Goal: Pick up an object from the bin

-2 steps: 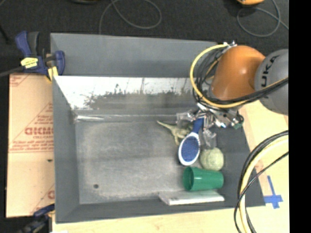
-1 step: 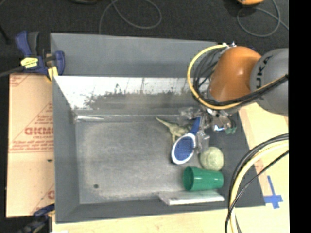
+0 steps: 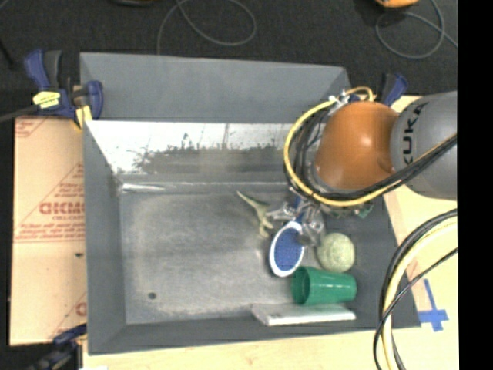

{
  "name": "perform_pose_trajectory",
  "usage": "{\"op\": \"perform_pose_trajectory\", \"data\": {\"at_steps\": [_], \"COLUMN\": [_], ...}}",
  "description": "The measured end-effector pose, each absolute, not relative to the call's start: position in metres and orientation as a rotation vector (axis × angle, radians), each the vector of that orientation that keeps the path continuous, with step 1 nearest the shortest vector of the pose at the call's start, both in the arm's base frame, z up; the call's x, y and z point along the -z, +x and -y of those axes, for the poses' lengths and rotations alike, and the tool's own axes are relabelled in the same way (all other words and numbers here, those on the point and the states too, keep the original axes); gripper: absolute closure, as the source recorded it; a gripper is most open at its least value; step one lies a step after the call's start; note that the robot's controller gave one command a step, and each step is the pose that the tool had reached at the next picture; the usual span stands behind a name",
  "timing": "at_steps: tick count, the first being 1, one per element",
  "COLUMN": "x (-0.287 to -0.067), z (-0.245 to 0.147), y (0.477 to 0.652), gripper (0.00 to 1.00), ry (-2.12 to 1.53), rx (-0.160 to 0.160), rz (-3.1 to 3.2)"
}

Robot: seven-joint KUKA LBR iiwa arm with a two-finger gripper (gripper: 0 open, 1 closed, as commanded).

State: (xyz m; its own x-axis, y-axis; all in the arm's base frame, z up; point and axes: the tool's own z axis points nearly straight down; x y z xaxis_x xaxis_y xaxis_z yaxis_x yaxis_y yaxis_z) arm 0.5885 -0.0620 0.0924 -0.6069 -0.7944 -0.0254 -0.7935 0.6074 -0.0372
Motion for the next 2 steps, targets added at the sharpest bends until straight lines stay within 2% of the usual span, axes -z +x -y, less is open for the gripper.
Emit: {"op": "perform_pose_trajectory", "data": {"at_steps": [1,2], "x": [-0.090,-0.094], "z": [0.058,0.070], "y": [0.584,0.591], "gripper": [1.00,1.00], "ry": [-1.500,-1.508], "rx": [0.048,0.019], "rz": [-2.709,-2.727]}}
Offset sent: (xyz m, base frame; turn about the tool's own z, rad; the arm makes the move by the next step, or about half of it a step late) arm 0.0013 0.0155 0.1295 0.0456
